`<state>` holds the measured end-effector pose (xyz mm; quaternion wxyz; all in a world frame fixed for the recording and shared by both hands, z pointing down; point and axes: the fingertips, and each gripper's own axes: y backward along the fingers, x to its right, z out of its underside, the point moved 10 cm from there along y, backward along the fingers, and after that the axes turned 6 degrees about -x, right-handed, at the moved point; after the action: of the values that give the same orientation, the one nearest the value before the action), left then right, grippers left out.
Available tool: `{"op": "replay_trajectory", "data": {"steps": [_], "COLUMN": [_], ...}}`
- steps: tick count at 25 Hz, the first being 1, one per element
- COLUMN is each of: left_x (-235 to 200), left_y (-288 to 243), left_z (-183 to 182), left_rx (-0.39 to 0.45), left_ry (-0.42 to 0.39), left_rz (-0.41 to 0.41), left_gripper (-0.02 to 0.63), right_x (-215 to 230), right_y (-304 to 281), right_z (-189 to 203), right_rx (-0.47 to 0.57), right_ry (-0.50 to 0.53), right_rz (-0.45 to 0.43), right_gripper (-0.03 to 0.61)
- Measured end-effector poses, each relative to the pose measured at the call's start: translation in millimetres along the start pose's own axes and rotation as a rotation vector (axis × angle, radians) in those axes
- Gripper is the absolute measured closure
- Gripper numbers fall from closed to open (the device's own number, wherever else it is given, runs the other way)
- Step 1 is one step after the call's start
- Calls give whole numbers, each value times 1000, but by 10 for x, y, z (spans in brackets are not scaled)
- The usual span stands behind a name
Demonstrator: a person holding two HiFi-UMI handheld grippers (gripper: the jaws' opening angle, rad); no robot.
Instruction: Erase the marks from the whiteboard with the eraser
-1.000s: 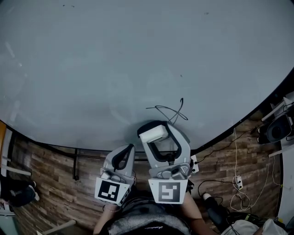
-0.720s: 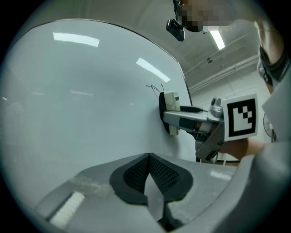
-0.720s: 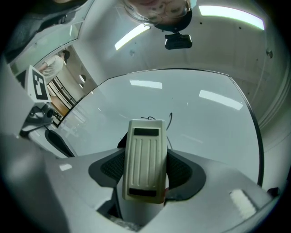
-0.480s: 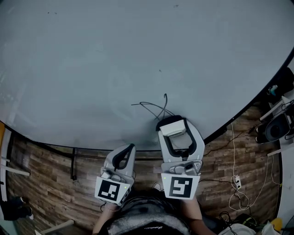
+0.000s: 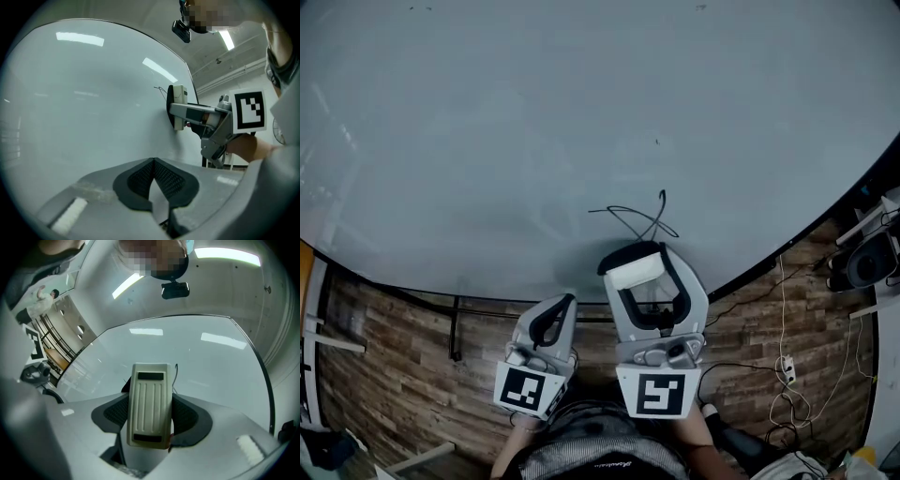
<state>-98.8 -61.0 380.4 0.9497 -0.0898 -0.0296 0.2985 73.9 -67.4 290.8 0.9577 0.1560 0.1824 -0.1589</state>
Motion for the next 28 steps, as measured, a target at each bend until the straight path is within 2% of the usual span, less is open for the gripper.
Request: {"op": "replay_trajectory", "data": {"steps": [9, 14, 18, 24, 28], "left_x": [-219, -298, -366, -404, -393], "left_y": [115, 113, 156, 221, 248], "left_z": [69, 101, 123, 165, 170], "left_rx": [-22, -41, -55, -69, -70], "left_ry": [12, 5, -1, 7, 7], "left_rz": [2, 15, 9, -4, 0], "left_gripper": [615, 615, 615, 615, 615], "right_x": [-344, -650, -868, -1085, -1087], "right_y": [-116, -142, -132, -125, -117], "right_z": [140, 364, 522, 724, 717], "right_rx": [10, -58, -87, -121, -139], "right_ry": [-4, -37, -14, 90, 105], "right_rz": [60, -1, -40, -93, -109], "right_gripper": [316, 318, 318, 318, 316]}}
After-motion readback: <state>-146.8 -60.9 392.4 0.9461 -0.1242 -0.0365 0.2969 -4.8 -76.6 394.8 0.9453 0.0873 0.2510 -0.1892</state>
